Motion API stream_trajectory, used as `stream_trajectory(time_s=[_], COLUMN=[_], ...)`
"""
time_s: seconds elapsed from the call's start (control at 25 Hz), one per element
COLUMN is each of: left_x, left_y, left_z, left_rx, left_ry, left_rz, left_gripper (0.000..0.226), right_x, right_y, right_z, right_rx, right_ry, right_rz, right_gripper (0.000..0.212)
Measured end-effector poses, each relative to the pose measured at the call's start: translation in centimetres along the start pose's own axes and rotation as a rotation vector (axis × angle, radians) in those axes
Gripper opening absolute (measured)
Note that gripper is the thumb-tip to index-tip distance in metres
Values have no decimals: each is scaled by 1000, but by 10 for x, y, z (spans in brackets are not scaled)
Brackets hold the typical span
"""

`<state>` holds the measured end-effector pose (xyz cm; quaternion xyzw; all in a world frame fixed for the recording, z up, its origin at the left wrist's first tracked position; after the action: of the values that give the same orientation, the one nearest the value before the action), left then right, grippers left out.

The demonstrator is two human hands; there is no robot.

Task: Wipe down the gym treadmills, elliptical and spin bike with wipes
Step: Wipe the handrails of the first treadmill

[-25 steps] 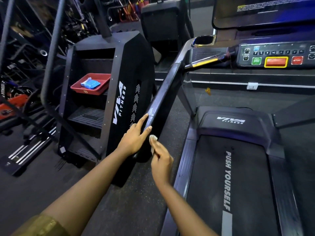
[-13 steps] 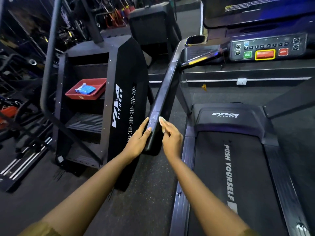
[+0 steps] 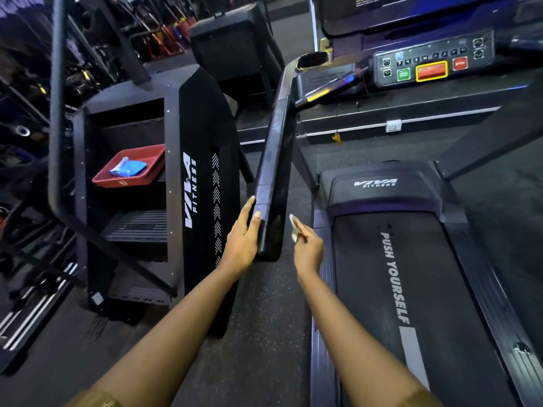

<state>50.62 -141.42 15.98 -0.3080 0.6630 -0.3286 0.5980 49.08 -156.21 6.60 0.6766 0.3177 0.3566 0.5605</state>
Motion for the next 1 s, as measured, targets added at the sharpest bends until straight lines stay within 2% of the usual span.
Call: stream_trajectory(time_s=[0.16,0.32,0.64,0.84,1.0], left_x=[0,-1,0,0,1], left_y=[1,-2,-5,-3,-1], left_z=[2,0,-2,-3,-1], left_rx=[-4,10,19,7,11], left_ry=[-2,0,16,28,45], left_rz=[-18,-31,-11,-19,-27], left_gripper=[48,47,47,46,46], right_x=[22,12,0,-2,-3], right_y=[-9,-15,-22,7,30], right_z=[12,-25,-98,-118,-123], right_rx=[106,151,366,299,227], right_ry=[79,39,-73,-84,-14], right_rz=[106,151,285,213,150], right_gripper=[37,36,35,36,37])
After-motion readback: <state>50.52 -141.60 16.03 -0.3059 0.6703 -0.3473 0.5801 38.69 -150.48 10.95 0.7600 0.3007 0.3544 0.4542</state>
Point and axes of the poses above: each hand's wrist, its own z-axis towards the middle knuckle, its own x-axis out of the palm, y = z × x, the point moved 10 cm from there along z, towards the middle knuckle, and after that the axes turned 1 degree about -y, right-handed, at the moved point
